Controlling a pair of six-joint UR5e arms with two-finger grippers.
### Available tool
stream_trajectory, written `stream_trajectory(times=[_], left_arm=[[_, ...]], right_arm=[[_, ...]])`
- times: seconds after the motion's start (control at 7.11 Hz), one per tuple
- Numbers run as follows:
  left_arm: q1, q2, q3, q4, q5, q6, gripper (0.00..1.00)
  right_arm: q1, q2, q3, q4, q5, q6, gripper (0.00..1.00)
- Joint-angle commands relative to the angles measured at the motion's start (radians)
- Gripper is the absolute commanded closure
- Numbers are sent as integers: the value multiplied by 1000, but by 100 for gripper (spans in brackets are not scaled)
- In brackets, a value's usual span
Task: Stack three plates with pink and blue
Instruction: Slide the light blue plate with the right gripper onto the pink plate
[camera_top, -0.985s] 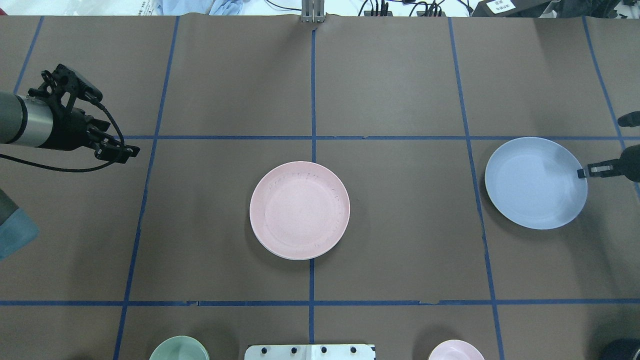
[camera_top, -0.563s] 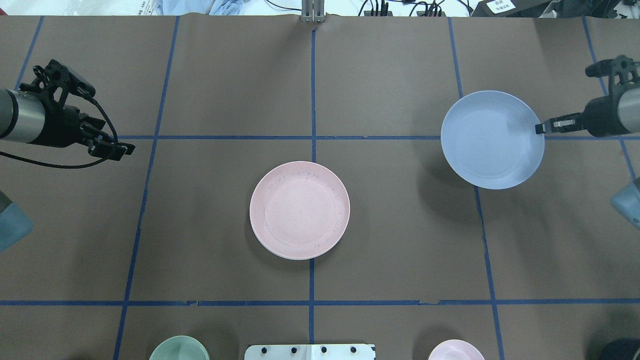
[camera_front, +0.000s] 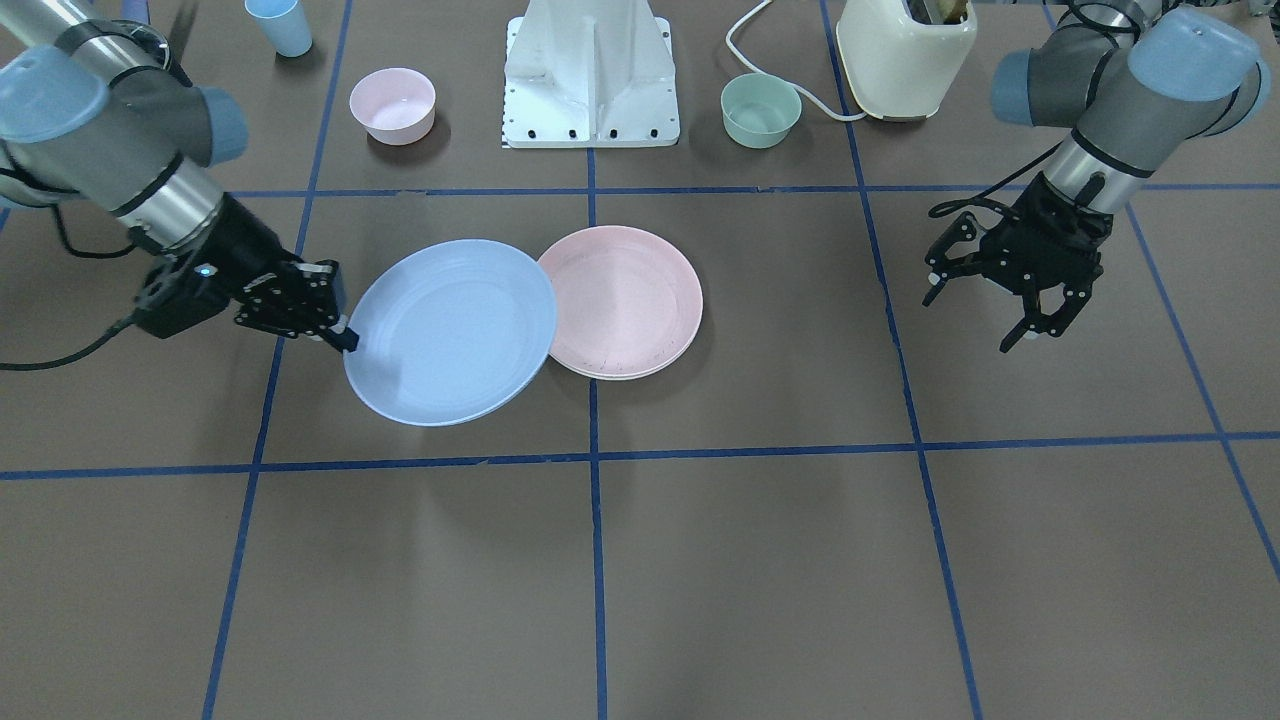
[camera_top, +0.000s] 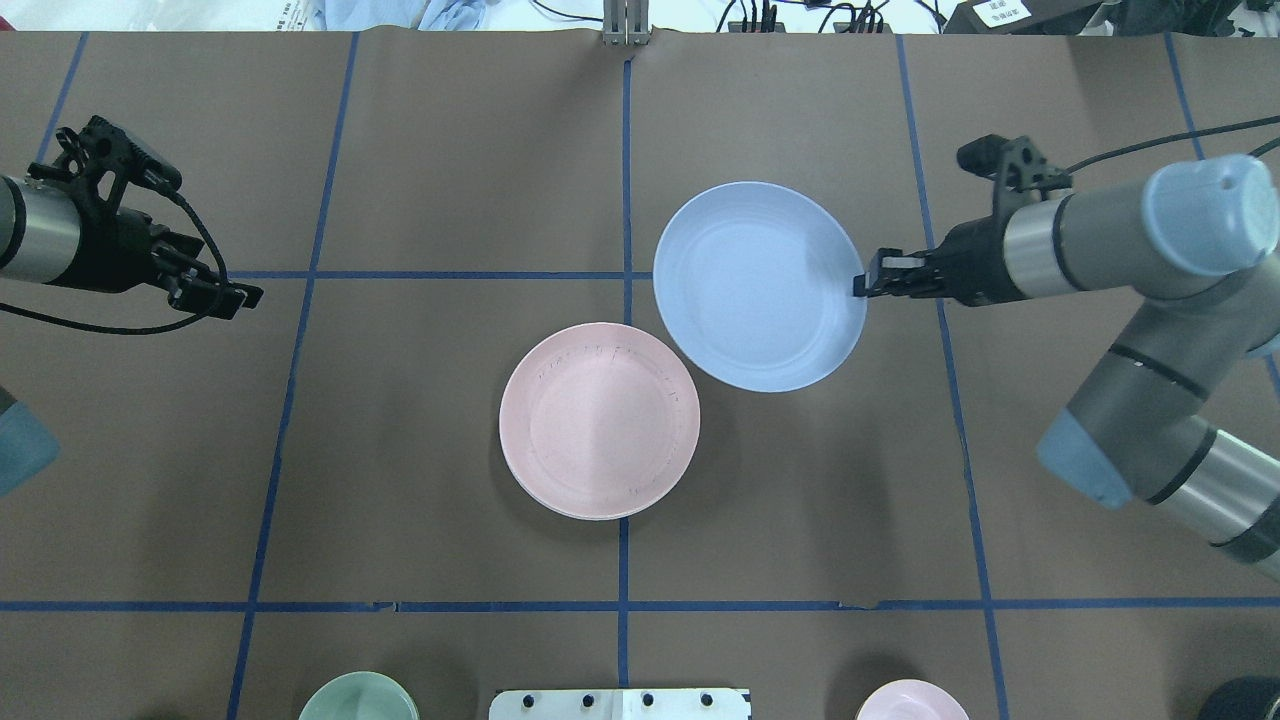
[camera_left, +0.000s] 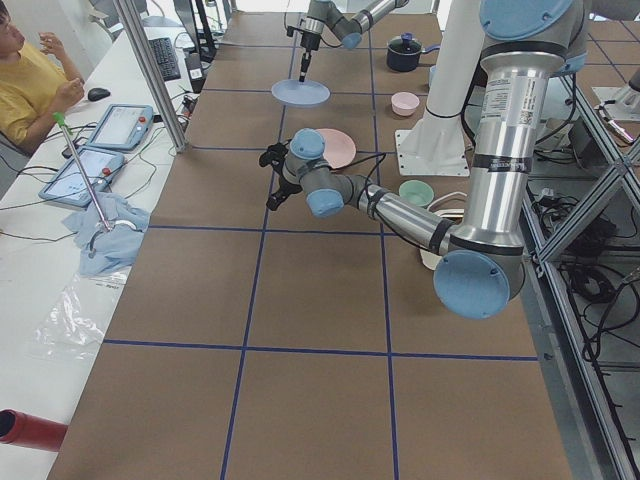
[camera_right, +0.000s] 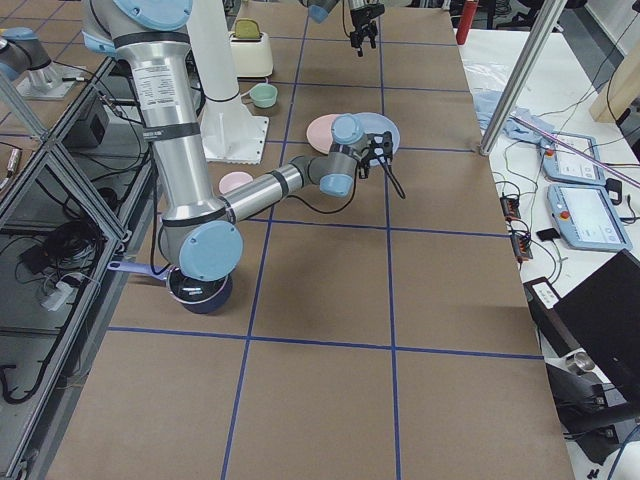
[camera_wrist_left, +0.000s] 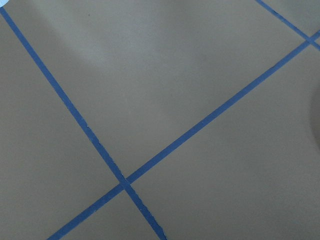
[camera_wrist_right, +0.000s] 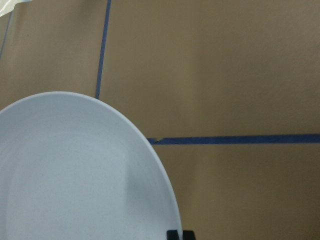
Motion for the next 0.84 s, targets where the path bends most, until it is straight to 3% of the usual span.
stream_trajectory(times=[0.0, 0.14, 0.7], left_arm=[[-2, 4, 0, 0, 0, -1, 0], [-2, 4, 2, 0, 1, -1, 0], [-2, 4, 6, -2, 1, -1, 0]], right_arm=[[-189, 146, 64, -342, -220, 39, 100], [-246, 195, 64, -444, -302, 66, 100], [-329, 220, 65, -464, -363, 91, 100]])
